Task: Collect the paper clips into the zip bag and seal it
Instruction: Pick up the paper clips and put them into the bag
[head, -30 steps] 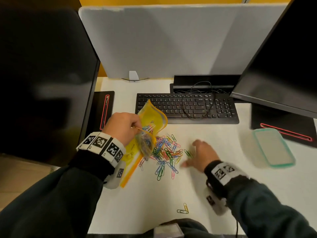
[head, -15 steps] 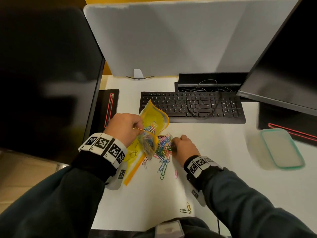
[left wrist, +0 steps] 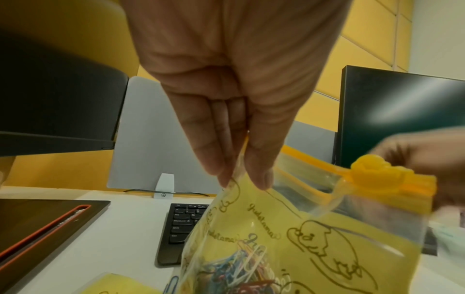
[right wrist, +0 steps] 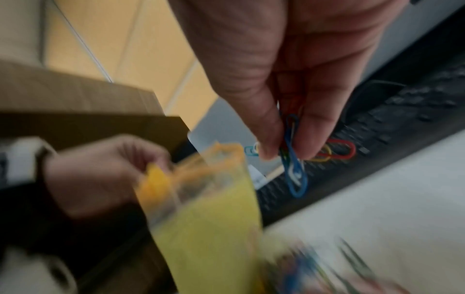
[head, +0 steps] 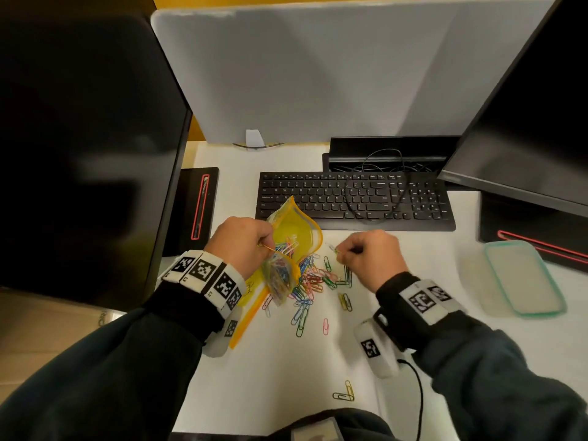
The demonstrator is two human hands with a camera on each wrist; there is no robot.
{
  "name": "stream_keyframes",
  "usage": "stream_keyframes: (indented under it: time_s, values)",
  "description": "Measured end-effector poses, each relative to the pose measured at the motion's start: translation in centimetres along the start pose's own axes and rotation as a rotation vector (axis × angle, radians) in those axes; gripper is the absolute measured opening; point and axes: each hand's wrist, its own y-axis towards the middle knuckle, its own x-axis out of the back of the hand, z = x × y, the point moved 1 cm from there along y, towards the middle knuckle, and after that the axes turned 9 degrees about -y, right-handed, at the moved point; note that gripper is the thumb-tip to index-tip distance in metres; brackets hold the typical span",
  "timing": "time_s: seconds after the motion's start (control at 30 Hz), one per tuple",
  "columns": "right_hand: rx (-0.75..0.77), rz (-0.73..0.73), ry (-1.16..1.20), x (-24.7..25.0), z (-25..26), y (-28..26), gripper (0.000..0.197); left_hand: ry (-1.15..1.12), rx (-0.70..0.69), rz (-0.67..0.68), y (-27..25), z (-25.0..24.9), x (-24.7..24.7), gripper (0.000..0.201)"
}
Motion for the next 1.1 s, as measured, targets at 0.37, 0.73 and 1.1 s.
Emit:
stream_keyframes:
  time_s: [0.37,0.73,1.1]
  values:
    - [0.301,0.016,-0.144,1.2,6.5,-0.2,0.021,-0.043,-0.066,0.021,-0.2,-1.6,-0.4,0.025]
    - [0.704,0.452,-0.605,-9.8,-1.6,-5.1,0.053,0.003,-0.015,-0.142,0.7,0.3,3.2,0.013]
    - [0.625,0.506,-0.867,-10.9,-2.8,-3.6,0.084,-0.071,0.080,-0.186,0.3,1.9,3.6,0.014]
